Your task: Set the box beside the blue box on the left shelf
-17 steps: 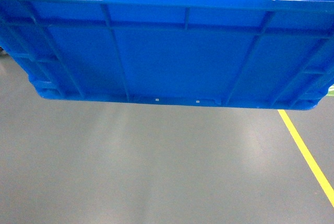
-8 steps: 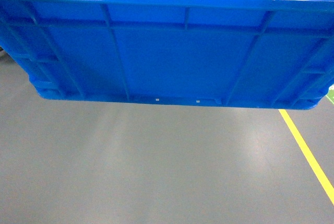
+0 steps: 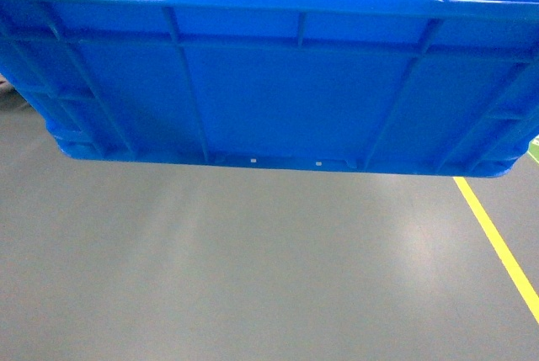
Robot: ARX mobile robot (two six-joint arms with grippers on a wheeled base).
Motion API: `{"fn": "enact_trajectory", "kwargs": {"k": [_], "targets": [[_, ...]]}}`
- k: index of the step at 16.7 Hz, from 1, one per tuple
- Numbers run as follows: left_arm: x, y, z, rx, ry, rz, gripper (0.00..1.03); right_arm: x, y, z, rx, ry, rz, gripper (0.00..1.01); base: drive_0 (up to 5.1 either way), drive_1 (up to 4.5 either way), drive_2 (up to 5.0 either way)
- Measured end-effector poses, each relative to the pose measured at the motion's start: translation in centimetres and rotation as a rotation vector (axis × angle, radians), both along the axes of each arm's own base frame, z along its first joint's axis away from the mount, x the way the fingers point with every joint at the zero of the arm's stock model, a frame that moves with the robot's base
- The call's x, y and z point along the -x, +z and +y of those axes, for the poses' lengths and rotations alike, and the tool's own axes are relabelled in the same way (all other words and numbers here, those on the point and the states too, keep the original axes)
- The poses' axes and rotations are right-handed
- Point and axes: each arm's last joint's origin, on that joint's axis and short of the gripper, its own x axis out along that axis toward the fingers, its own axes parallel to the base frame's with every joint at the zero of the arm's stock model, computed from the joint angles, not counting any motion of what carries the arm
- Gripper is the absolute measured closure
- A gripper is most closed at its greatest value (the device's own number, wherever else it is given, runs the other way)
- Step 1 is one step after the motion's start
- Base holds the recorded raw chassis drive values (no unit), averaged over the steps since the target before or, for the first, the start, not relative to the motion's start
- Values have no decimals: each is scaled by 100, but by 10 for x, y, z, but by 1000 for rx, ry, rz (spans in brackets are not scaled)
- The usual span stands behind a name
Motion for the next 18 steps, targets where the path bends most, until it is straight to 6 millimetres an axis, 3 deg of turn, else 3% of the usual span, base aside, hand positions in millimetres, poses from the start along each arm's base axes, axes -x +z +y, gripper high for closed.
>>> {"fn": "enact_trajectory", "kwargs": {"k": [18], "targets": [[0, 0, 0, -1, 0, 4, 93, 0, 0, 0, 1, 0, 3, 91, 3, 430, -424]]}}
